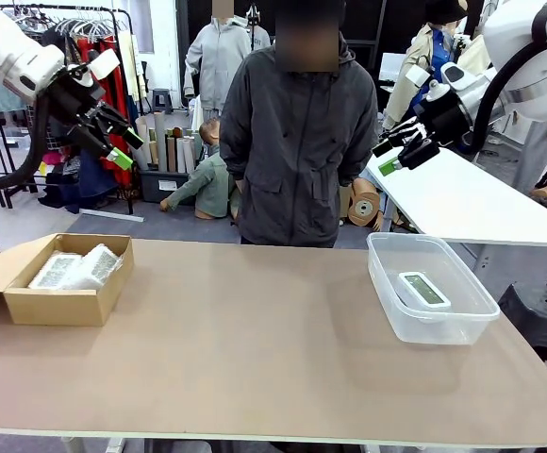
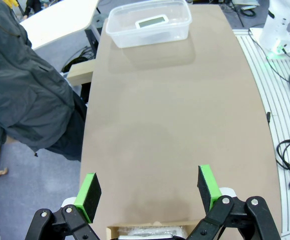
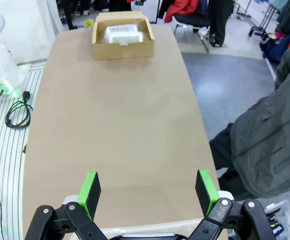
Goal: Separate and place wrapped and unwrapped clocks.
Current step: If the picked Digital clock is wrapped, place it in the Package Box ; if not, place it in the Organizing box.
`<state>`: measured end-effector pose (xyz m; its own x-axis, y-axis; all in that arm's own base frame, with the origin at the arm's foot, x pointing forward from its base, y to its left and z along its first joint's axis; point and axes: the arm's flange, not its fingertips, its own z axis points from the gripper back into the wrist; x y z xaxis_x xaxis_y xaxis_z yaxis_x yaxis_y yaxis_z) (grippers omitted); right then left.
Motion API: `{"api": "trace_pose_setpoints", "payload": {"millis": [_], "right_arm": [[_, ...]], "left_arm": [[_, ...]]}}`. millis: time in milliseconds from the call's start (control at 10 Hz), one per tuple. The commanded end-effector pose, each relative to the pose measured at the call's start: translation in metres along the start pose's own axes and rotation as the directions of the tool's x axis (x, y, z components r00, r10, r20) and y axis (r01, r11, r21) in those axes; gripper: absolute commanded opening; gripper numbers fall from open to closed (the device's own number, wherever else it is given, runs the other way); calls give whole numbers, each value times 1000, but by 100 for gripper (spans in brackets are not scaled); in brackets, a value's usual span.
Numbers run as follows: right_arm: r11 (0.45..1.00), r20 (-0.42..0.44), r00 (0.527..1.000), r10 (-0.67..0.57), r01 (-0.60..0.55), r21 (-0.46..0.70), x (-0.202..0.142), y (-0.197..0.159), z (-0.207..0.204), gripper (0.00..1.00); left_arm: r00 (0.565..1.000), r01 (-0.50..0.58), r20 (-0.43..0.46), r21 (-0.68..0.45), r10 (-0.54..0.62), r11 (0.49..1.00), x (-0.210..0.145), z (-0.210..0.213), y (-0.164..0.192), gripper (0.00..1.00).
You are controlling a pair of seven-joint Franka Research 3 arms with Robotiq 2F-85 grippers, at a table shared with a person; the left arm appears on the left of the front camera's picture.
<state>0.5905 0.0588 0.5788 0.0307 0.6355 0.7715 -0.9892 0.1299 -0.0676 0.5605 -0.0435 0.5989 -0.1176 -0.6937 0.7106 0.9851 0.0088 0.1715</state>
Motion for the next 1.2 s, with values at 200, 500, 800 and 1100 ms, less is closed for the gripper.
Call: {"api": "trace_pose_setpoints", "payload": {"millis": [200,500,800,1100], "right_arm": [[1000,1,1000,-1,1,1,0,1,0,100],[1000,1,1000,-1,1,1,0,1,0,100],[1000,1,1000,-1,1,1,0,1,0,100],[1000,1,1000,-1,1,1,0,1,0,100]], "left_arm": [[1000,1,0,-5,-1,1000,0,1,-1,100],[1000,1,0,-5,-1,1000,0,1,-1,100],[1000,1,0,-5,-1,1000,0,1,-1,100],[1000,1,0,-5,-1,1000,0,1,-1,100]]}}
